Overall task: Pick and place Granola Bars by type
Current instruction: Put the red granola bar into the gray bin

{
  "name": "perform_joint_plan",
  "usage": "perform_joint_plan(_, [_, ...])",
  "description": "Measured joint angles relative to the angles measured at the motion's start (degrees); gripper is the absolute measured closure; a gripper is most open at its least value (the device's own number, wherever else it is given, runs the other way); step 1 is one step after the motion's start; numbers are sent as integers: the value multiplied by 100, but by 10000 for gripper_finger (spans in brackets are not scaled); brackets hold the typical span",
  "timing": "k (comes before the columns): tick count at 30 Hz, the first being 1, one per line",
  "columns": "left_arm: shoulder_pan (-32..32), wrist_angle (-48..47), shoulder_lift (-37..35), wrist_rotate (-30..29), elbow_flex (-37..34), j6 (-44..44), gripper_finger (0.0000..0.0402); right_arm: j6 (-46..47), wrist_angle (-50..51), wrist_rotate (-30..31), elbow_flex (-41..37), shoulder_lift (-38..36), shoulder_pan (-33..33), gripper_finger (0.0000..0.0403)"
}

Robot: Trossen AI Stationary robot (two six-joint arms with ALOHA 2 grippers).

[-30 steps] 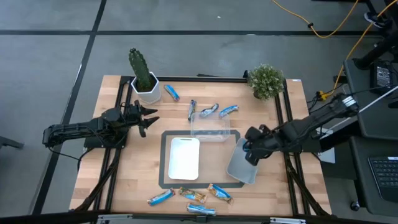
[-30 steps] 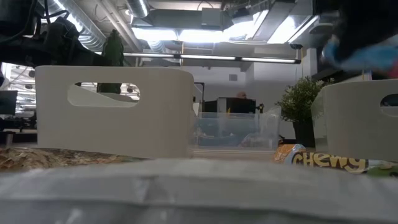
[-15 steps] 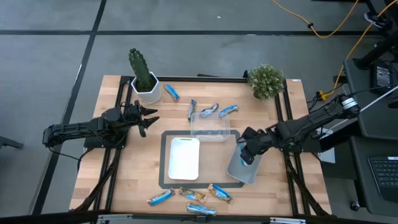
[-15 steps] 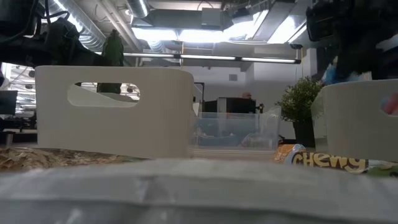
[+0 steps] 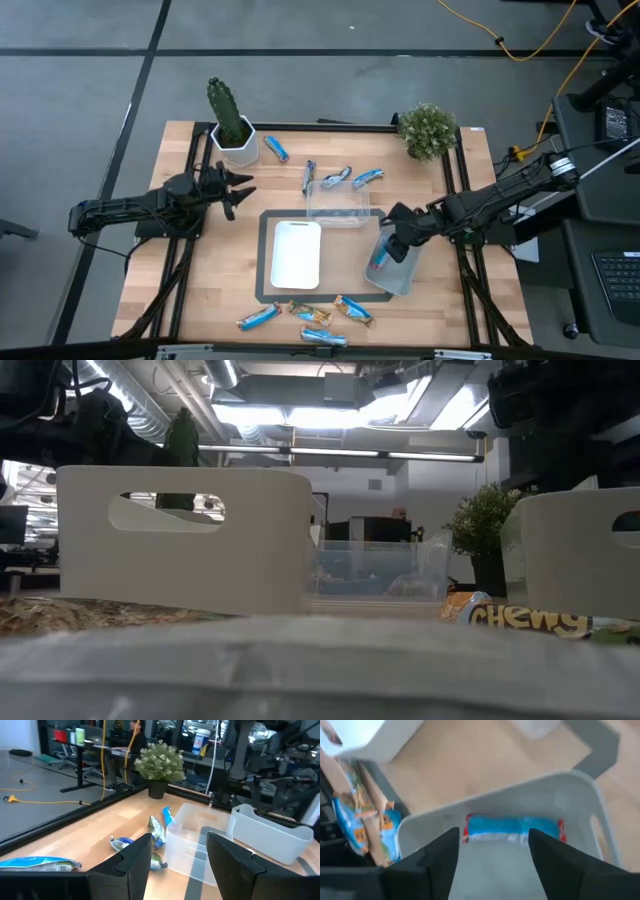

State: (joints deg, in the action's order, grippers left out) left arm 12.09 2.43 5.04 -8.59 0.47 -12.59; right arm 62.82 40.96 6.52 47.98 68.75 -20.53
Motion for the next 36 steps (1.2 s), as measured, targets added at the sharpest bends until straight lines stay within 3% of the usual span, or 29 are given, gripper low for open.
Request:
perform_joint_plan(5, [2, 245, 0, 24, 0, -504, 219, -322, -42, 920, 295, 0, -107, 173])
perform_joint_plan(9, [2, 894, 4, 1080, 125, -621, 219, -1069, -53, 1620, 816, -2, -224, 187])
perform_joint_plan(12, [0, 1122, 0, 1863, 648, -750, 219, -1794, -53, 2043, 1255, -2, -240, 193])
perform_joint_plan(17, [-42, 995, 333, 2588, 2086, -1085, 219, -3000, -189, 2702, 1831, -2, -236, 197])
perform_joint_plan(21, [-228, -4, 1165, 2980, 3619, -1107, 219, -3982, -615, 2758, 2079, -4, -236, 197])
perform_joint_plan(27, [-898, -1980, 3088, 3058, 5585, -979, 219, -4878, -845, 2677, 2091, -7, -227, 197])
perform_joint_plan(31, [-1566, -2456, 4244, 3063, 6144, -803, 219, -4999, -824, 2545, 2086, -7, -208, 196])
perform_joint_plan(36, [-2637, -2739, 5320, 3193, 6194, -1697, 226, -4990, -634, 2063, 2086, -7, -210, 196])
